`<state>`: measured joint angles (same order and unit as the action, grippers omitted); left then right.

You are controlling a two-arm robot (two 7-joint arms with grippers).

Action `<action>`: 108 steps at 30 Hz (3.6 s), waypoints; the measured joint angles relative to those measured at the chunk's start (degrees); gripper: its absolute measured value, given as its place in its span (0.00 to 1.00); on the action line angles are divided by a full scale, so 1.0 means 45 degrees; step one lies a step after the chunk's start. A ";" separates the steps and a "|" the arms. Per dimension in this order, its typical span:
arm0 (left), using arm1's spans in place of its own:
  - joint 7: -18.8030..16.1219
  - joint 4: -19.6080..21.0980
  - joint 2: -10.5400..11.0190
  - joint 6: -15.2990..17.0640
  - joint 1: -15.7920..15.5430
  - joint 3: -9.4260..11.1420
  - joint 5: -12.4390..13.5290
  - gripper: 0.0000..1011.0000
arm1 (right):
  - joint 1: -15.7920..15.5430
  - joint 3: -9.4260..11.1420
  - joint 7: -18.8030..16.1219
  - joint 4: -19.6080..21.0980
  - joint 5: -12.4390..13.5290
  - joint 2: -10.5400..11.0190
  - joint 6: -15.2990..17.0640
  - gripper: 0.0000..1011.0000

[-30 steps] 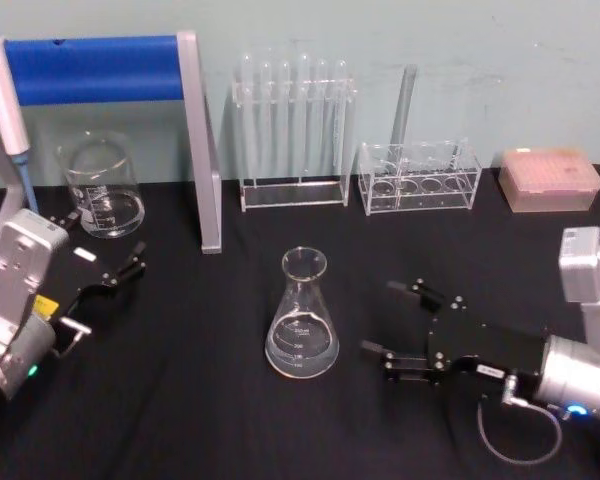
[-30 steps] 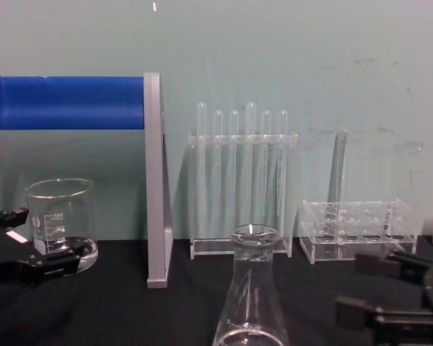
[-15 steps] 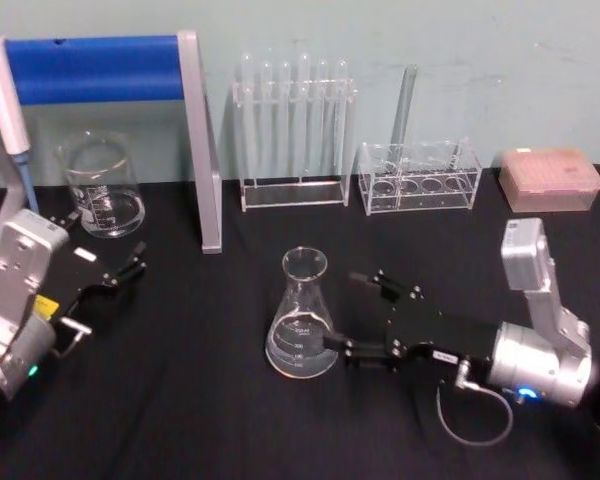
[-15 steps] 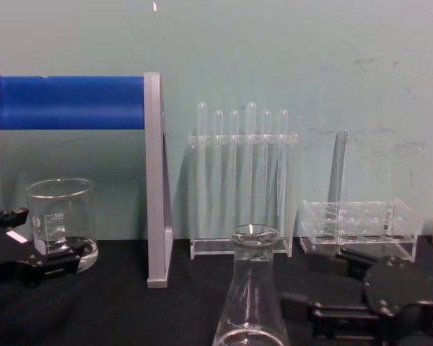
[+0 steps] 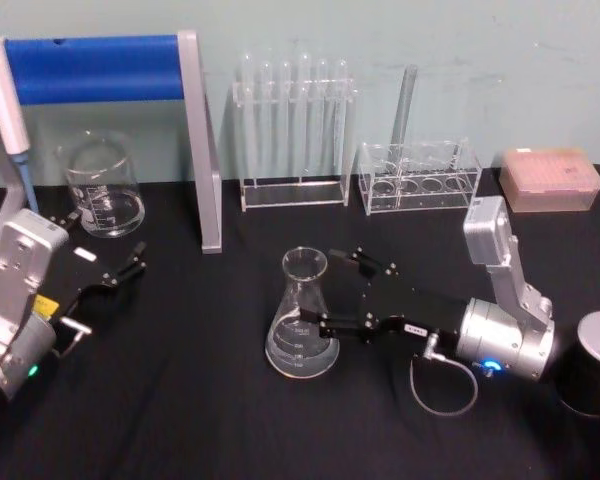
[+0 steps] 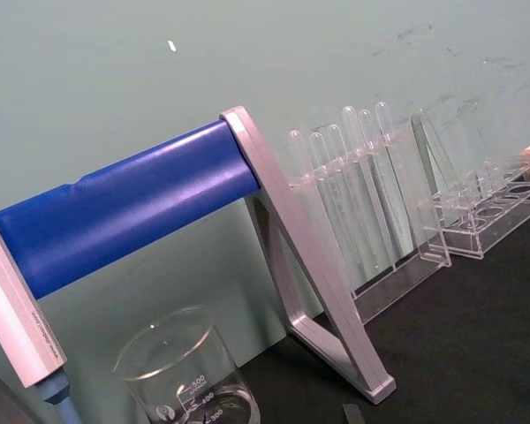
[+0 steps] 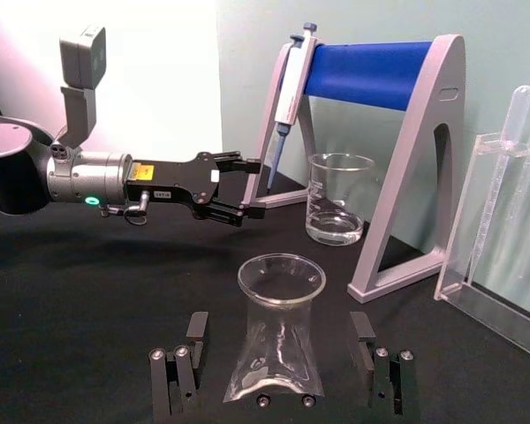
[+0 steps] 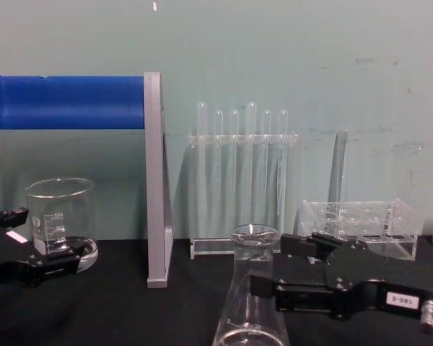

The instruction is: Grasp the erlenmeyer flask with one hand, shake it three times, then place it back.

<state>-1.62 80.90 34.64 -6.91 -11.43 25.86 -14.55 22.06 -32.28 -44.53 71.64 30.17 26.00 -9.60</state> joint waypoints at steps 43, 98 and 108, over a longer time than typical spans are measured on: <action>0.0000 0.0000 0.0001 0.0000 0.0000 0.0000 0.0000 0.99 | 0.0752 -0.0345 -0.0073 -0.0900 -0.0424 -0.0708 0.0248 0.99; 0.0000 0.0000 0.0001 0.0000 -0.0001 0.0000 0.0000 0.99 | 0.0436 -0.0083 0.0604 -0.0334 -0.0366 -0.0666 0.0500 0.45; 0.0000 -0.0001 0.0001 0.0000 -0.0001 0.0000 0.0000 0.99 | -0.0299 0.1050 0.3026 0.1962 -0.0214 -0.0596 0.1461 0.45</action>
<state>-1.62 80.90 34.65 -6.91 -11.43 25.86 -14.55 20.71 -27.55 -30.92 80.46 29.20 23.32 -3.03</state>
